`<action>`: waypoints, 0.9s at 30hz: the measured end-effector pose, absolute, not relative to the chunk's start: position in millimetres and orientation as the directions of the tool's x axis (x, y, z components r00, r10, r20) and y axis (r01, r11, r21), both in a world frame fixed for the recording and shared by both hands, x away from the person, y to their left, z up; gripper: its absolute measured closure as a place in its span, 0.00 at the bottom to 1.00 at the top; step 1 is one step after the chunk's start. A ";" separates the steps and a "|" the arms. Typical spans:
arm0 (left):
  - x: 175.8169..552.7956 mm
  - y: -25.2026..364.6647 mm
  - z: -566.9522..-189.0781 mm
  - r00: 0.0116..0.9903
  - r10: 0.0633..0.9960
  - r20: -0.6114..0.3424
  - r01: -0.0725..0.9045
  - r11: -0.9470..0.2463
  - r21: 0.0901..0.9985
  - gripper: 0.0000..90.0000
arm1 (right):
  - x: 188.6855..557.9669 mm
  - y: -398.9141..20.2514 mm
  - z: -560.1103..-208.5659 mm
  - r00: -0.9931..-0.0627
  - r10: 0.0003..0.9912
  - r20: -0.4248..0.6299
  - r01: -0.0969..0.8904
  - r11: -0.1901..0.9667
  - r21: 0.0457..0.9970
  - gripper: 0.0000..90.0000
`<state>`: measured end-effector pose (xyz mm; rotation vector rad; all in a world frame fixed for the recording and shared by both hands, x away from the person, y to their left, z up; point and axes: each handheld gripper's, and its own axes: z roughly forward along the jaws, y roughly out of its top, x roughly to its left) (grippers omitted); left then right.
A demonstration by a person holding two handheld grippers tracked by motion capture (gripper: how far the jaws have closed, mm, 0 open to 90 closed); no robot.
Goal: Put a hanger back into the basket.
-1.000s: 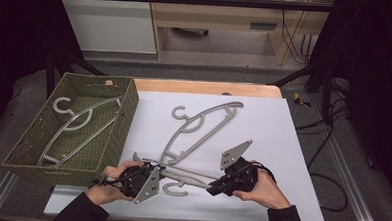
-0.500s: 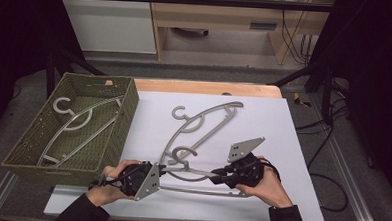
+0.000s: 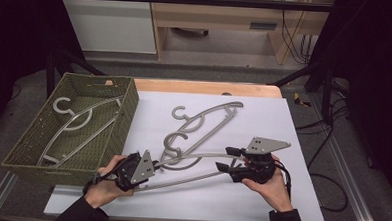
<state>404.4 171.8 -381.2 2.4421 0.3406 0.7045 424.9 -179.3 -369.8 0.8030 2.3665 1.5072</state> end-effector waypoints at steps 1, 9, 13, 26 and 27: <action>404.4 171.8 -381.2 0.829 0.382 0.408 0.083 -0.806 0.587 0.91 | 424.9 -179.3 -369.8 -0.826 0.555 0.101 0.326 0.324 0.888 0.40; 409.4 182.4 -373.9 0.793 0.487 0.365 0.180 -0.760 0.624 0.91 | 413.6 -197.5 -373.7 -0.779 0.619 0.101 0.324 0.259 0.910 0.29; 410.8 188.8 -367.5 0.772 0.533 0.347 0.215 -0.732 0.646 0.91 | 410.1 -205.2 -377.9 -0.754 0.651 0.088 0.319 0.246 0.915 0.25; 406.3 209.9 -338.9 0.723 0.624 0.296 0.246 -0.633 0.734 0.91 | 410.8 -228.9 -397.3 -0.616 0.784 0.082 0.372 0.198 0.907 0.06; 405.4 211.8 -336.3 0.720 0.630 0.289 0.245 -0.621 0.744 0.91 | 411.4 -229.5 -398.8 -0.608 0.790 0.081 0.375 0.195 0.906 0.06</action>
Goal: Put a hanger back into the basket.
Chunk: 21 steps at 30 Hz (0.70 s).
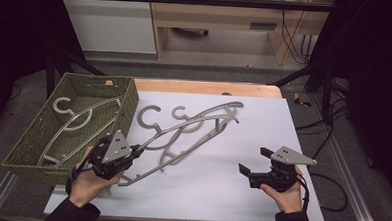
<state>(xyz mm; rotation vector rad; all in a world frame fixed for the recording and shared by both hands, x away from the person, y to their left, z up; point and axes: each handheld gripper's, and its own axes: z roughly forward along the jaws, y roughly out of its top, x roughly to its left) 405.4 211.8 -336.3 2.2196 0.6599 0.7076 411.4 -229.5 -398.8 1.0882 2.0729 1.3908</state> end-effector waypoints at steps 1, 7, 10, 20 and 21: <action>404.5 214.2 -333.1 0.719 0.631 0.291 0.240 -0.618 0.748 0.91 | 411.8 -229.9 -399.9 -0.602 0.794 0.084 0.378 0.191 0.906 0.06; 400.3 229.8 -315.6 0.691 0.670 0.270 0.233 -0.561 0.794 0.91 | 411.7 -232.7 -401.6 -0.589 0.804 0.077 0.372 0.186 0.909 0.06; 400.9 235.7 -308.6 0.681 0.680 0.271 0.233 -0.553 0.800 0.91 | 411.7 -233.4 -401.3 -0.592 0.802 0.076 0.369 0.186 0.910 0.06; 414.3 253.7 -278.8 0.656 0.696 0.294 0.230 -0.555 0.800 0.91 | 410.5 -234.9 -397.9 -0.594 0.800 0.083 0.361 0.173 0.916 0.05; 417.7 256.7 -276.1 0.654 0.698 0.292 0.235 -0.554 0.799 0.91 | 410.1 -234.8 -397.4 -0.592 0.801 0.088 0.363 0.168 0.917 0.05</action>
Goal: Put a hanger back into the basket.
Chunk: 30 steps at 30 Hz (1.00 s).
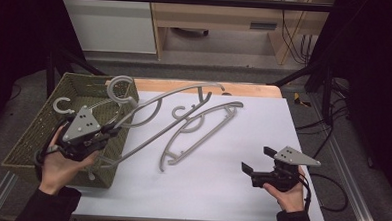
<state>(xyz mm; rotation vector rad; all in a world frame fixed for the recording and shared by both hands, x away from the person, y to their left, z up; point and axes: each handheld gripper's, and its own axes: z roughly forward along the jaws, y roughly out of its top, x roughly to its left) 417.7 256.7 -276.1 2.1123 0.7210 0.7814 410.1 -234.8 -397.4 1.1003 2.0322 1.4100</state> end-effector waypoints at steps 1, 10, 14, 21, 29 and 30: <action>422.6 261.0 -273.4 0.647 0.703 0.296 0.244 -0.559 0.793 0.91 | 410.0 -234.8 -397.0 -0.590 0.802 0.091 0.362 0.162 0.918 0.05; 437.3 285.7 -260.1 0.635 0.731 0.250 0.302 -0.533 0.791 0.91 | 410.1 -235.8 -396.5 -0.590 0.803 0.084 0.360 0.169 0.918 0.05; 443.9 297.8 -249.4 0.599 0.749 0.283 0.326 -0.551 0.768 0.91 | 409.9 -235.8 -396.4 -0.591 0.802 0.085 0.361 0.169 0.917 0.05; 455.8 319.7 -244.9 0.559 0.770 0.309 0.370 -0.565 0.738 0.91 | 409.8 -235.9 -396.0 -0.590 0.803 0.082 0.359 0.169 0.918 0.05; 476.5 357.7 -261.0 0.500 0.813 0.299 0.447 -0.538 0.714 0.91 | 409.7 -236.1 -395.5 -0.592 0.802 0.082 0.357 0.170 0.918 0.05; 478.4 362.4 -263.0 0.496 0.815 0.299 0.453 -0.536 0.712 0.91 | 409.6 -236.7 -395.4 -0.595 0.800 0.081 0.356 0.172 0.918 0.05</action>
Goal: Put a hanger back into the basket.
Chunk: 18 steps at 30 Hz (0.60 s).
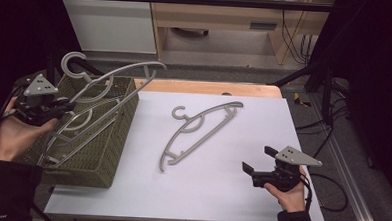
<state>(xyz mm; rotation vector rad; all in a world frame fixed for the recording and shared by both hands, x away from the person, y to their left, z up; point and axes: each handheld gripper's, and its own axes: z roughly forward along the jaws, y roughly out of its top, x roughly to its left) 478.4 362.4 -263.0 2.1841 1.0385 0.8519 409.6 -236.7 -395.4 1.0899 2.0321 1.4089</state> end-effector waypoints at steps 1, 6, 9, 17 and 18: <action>480.4 367.1 -265.2 0.490 0.820 0.297 0.459 -0.532 0.712 0.91 | 409.7 -236.6 -395.4 -0.594 0.800 0.082 0.358 0.171 0.918 0.05; 486.7 386.2 -275.4 0.460 0.838 0.293 0.500 -0.518 0.694 0.91 | 409.9 -235.8 -395.8 -0.592 0.802 0.084 0.360 0.169 0.917 0.05; 488.9 394.0 -279.7 0.446 0.846 0.292 0.518 -0.510 0.687 0.91 | 410.0 -235.6 -396.0 -0.590 0.803 0.081 0.360 0.172 0.917 0.05; 492.3 424.5 -294.0 0.393 0.875 0.281 0.577 -0.473 0.666 0.91 | 410.6 -235.2 -396.5 -0.590 0.803 0.081 0.362 0.173 0.916 0.05; 491.8 430.8 -296.5 0.382 0.881 0.278 0.590 -0.464 0.661 0.91 | 410.8 -235.1 -396.7 -0.591 0.803 0.080 0.363 0.175 0.915 0.05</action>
